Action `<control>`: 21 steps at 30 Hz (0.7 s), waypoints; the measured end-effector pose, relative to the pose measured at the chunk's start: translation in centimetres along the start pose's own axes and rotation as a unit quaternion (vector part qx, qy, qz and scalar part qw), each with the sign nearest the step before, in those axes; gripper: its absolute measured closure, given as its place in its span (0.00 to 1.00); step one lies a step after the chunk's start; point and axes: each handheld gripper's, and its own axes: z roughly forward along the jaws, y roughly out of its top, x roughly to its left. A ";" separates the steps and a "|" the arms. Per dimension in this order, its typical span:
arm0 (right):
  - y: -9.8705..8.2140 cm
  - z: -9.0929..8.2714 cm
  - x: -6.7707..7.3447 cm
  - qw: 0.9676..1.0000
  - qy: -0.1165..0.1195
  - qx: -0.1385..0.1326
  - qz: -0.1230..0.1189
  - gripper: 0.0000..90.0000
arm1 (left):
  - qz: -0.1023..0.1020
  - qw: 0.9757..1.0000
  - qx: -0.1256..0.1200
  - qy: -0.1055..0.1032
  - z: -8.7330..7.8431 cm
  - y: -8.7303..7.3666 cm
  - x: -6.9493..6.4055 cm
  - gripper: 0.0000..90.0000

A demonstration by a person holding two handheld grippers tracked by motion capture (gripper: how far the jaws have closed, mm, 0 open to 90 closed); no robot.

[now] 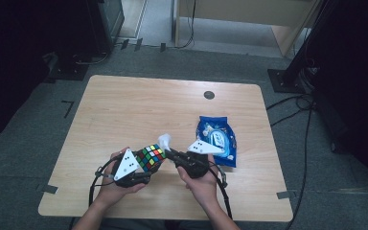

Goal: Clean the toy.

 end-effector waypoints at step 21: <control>0.2 -0.4 -1.6 0.997 -0.081 -0.004 -0.012 0.50 | -0.023 0.999 0.022 0.024 0.5 -0.4 0.9 0.38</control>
